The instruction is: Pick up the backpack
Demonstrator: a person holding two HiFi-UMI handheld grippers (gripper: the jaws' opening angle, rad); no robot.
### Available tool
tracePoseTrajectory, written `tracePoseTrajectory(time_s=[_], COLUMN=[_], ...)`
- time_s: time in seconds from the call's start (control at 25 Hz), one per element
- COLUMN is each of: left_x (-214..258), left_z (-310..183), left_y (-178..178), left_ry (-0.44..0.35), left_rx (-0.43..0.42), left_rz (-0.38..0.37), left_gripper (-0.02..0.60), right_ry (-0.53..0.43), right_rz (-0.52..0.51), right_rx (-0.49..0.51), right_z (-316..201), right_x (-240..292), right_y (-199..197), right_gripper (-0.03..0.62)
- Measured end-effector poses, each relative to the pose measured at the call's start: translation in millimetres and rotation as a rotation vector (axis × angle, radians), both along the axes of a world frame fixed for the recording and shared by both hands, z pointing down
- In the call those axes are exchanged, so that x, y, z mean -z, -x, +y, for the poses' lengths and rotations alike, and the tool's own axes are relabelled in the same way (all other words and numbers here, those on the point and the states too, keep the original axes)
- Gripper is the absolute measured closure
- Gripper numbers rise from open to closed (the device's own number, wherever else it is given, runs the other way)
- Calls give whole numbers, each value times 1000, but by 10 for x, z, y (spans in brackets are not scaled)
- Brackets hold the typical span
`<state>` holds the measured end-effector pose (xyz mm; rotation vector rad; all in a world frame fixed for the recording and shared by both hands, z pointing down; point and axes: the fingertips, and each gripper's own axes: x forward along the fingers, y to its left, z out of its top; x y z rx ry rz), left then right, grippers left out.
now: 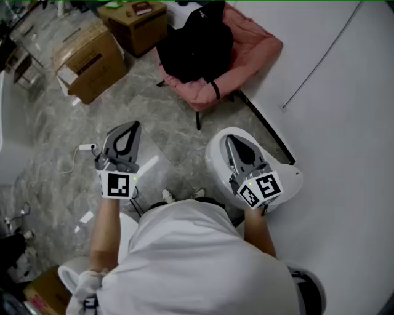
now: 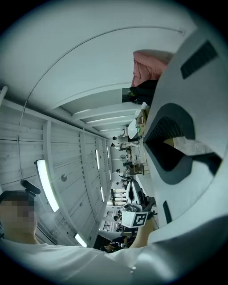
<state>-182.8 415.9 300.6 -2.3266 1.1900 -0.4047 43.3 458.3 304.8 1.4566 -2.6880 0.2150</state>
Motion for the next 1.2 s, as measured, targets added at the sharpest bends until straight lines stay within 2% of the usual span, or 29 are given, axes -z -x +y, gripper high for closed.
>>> tracePoseTrajectory(time_s=[0.16,0.28,0.6,0.8,1.0,1.2], left_x=[-51,-120,-361,-421,-495,-502], left_z=[7,67,226,56,-351,-1126], left_y=[63,109,344,419,345,322], left_ry=[24,43,84,86,110,93], left_rx=[10,13,2,0,17,59], left_rz=[-6,24,96,94,86,64], left_gripper=[566,566,566,566,566,566], right_ry=[4,11,55,85,115,104], right_rz=[-42,-100,-46,-26,-35,-48], right_rx=[8,26,-24,-38,-57,-2], right_z=[6,14,10,-112,-675,-1599], right_x=[0,12,-156,-252,-411,-498], right_y=[38,51,169,207,79,88], right_gripper=[574,574,573,574,572,572])
